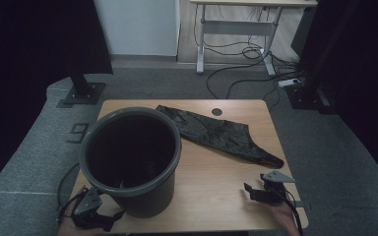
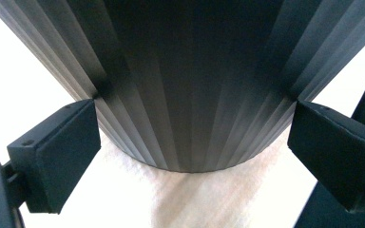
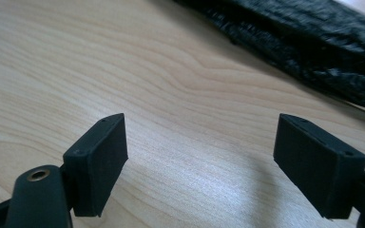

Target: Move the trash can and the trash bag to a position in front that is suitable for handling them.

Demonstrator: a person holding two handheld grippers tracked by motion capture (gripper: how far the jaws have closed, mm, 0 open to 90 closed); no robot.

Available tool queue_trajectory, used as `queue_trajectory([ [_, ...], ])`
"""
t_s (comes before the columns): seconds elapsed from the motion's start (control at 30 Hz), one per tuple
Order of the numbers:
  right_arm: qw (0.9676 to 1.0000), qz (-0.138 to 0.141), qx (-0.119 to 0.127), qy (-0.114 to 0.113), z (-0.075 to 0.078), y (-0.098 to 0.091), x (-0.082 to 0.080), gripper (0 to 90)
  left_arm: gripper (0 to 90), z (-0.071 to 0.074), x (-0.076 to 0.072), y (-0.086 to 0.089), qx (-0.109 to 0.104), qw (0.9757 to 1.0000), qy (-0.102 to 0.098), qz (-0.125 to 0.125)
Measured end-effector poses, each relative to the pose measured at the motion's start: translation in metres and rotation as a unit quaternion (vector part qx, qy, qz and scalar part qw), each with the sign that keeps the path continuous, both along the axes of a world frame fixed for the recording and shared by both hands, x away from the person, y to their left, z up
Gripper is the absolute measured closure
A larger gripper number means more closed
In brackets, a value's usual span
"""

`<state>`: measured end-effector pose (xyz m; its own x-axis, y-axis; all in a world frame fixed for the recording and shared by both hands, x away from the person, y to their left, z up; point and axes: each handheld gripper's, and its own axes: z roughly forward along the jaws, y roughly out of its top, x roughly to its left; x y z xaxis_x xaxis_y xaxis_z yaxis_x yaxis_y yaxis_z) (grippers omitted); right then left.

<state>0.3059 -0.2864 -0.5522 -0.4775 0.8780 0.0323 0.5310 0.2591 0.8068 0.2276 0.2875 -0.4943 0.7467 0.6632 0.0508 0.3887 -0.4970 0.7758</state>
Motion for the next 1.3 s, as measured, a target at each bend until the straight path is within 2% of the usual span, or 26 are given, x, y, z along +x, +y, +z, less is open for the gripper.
queue_trajectory([
  [0.17, 0.9994, 0.026, -0.009, 0.022, -0.001, 0.003, 0.004, 17.0, 3.6, 0.001, 0.01, -0.009, 0.011, 0.9999, -0.003, -0.005],
  [0.33, 0.9982, 0.041, -0.021, 0.038, -0.003, 0.007, 0.007, 16.4, 3.8, 0.001, 0.015, -0.015, 0.011, 0.9999, -0.004, -0.009],
  [0.47, 0.9977, 0.049, -0.033, 0.035, -0.003, 0.009, 0.007, 16.4, 3.8, 0.001, 0.023, -0.022, 0.012, 0.9998, -0.003, -0.014],
  [0.7, 0.9976, 0.049, -0.036, 0.034, -0.003, 0.01, 0.006, 16.4, 4.9, 0.002, 0.031, -0.031, 0.015, 0.9996, -0.004, -0.022],
  [0.87, 0.9976, 0.049, -0.04, 0.028, -0.003, 0.01, 0.005, 16.9, 5.3, 0.002, 0.04, -0.037, 0.006, 0.9995, 0.004, -0.03],
  [1.3, 0.9981, 0.038, -0.035, 0.033, -0.003, 0.01, -0.001, 17.7, 5.8, 0.005, 0.059, -0.053, 0.012, 0.9989, 0.012, -0.045],
])
